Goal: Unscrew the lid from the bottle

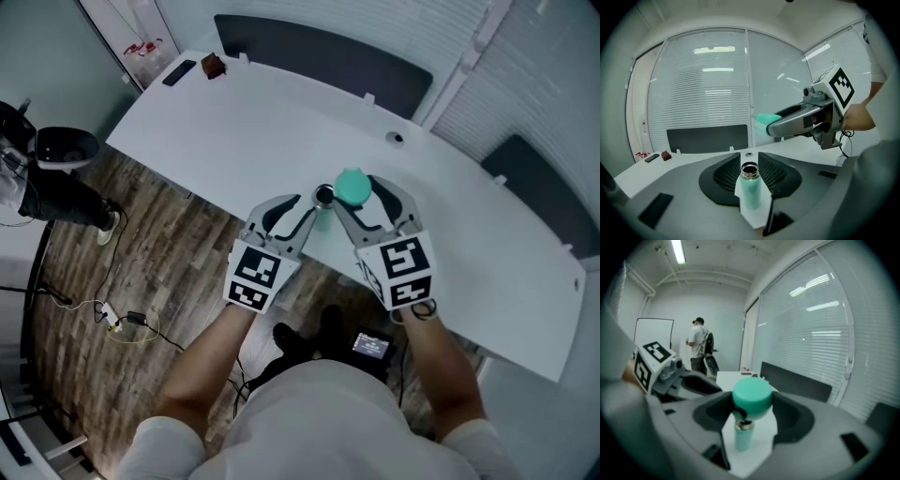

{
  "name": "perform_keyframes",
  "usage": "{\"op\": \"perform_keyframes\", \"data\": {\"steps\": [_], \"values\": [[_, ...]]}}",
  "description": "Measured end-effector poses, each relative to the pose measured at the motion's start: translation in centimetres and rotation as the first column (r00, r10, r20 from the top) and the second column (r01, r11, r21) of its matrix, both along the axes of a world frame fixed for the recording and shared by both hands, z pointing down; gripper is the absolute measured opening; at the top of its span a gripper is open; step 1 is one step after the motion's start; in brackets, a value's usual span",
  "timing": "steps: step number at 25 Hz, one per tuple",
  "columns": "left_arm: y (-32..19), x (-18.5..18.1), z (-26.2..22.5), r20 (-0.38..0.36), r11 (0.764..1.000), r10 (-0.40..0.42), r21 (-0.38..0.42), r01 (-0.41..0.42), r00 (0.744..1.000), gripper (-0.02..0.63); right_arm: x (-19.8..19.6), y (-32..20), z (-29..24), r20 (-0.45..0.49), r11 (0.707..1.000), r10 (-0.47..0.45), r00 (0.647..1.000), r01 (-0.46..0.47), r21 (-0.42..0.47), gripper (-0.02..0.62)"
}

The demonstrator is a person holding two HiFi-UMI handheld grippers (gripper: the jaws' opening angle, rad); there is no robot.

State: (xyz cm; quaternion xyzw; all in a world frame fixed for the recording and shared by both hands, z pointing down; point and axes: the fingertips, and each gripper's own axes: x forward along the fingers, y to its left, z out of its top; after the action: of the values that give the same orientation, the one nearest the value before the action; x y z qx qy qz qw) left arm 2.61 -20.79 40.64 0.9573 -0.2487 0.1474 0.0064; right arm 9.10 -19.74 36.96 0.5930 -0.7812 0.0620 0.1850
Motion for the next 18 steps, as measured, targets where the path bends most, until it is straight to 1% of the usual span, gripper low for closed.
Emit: {"op": "perform_keyframes", "data": {"steps": [3,10,13,18], "values": [[1.0,-0.7,-0.9,-0.027,1.0,-0.002,-0.007,0.001,1.0,0.115,-0.2,0.8,-0.9,0.01,1.0,-0.001,1.0,0.001,0.025,0.281],[3.1,-2.7,-2.4,-0.076,0.999,-0.024,-0.037,0.021,0.997,0.073,-0.9,3.2,-2.1,0.032,0.999,0.005,0.999,-0.007,0.038,0.281],[3.8,-3.3,-2.8,-0.086,0.999,-0.023,-0.039,0.02,0.996,0.069,-1.1,4.1,-2.3,0.039,0.999,0.008,0.999,-0.01,0.039,0.281],[5.0,-3.9,-3.5,-0.118,0.997,-0.03,-0.067,0.022,0.993,0.069,-1.2,5.4,-2.5,0.051,0.999,0.01,0.999,-0.012,0.04,0.281]]}}
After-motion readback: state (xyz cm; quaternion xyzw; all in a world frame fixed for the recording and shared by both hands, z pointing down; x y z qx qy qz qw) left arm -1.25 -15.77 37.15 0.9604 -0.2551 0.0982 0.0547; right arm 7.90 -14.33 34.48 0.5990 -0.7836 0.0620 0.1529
